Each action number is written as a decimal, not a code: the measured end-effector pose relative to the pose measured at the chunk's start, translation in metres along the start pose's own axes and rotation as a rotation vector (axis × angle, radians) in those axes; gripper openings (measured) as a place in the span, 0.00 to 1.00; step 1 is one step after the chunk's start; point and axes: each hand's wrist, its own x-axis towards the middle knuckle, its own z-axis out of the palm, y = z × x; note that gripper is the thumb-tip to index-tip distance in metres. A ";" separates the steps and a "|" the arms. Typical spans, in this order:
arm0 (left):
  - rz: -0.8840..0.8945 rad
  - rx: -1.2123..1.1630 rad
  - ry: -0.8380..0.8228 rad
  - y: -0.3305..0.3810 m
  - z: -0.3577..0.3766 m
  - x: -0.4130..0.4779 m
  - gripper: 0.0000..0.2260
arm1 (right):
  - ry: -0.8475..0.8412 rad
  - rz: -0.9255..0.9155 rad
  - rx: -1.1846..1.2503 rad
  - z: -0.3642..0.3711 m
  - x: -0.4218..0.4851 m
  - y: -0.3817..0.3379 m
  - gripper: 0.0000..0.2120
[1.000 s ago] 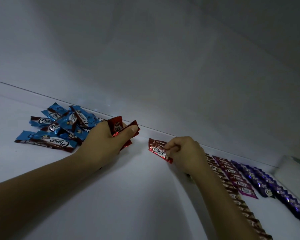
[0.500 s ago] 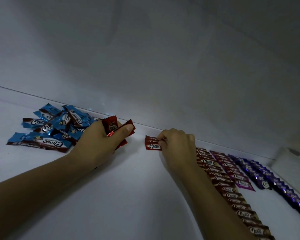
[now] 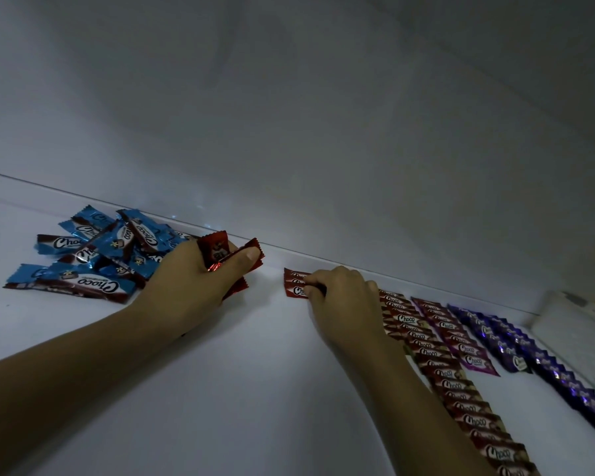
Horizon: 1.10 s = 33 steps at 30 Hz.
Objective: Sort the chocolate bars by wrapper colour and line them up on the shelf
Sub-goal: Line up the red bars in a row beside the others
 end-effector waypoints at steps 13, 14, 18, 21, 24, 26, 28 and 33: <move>0.035 0.013 -0.021 -0.001 0.001 -0.003 0.13 | 0.134 -0.071 0.405 -0.021 -0.005 -0.018 0.10; 0.064 0.013 -0.033 -0.001 0.002 -0.003 0.13 | 0.083 -0.116 0.652 -0.027 -0.006 -0.028 0.08; 0.130 0.080 -0.081 -0.005 0.000 -0.002 0.08 | -0.107 -0.273 0.958 -0.033 -0.013 -0.057 0.13; 0.154 0.112 -0.124 -0.007 0.000 -0.002 0.06 | -0.008 -0.319 0.939 -0.029 -0.015 -0.064 0.14; 0.222 0.095 -0.150 -0.004 0.002 -0.006 0.06 | 0.038 -0.270 1.006 -0.032 -0.014 -0.066 0.04; 0.234 0.081 -0.182 -0.002 0.004 -0.007 0.07 | 0.015 -0.141 1.163 -0.037 -0.011 -0.061 0.03; 0.238 0.066 -0.188 -0.002 0.005 -0.007 0.08 | -0.041 0.006 1.274 -0.041 -0.009 -0.053 0.03; 0.220 0.043 -0.159 -0.003 0.005 -0.007 0.09 | -0.124 0.062 1.191 -0.045 -0.004 -0.039 0.09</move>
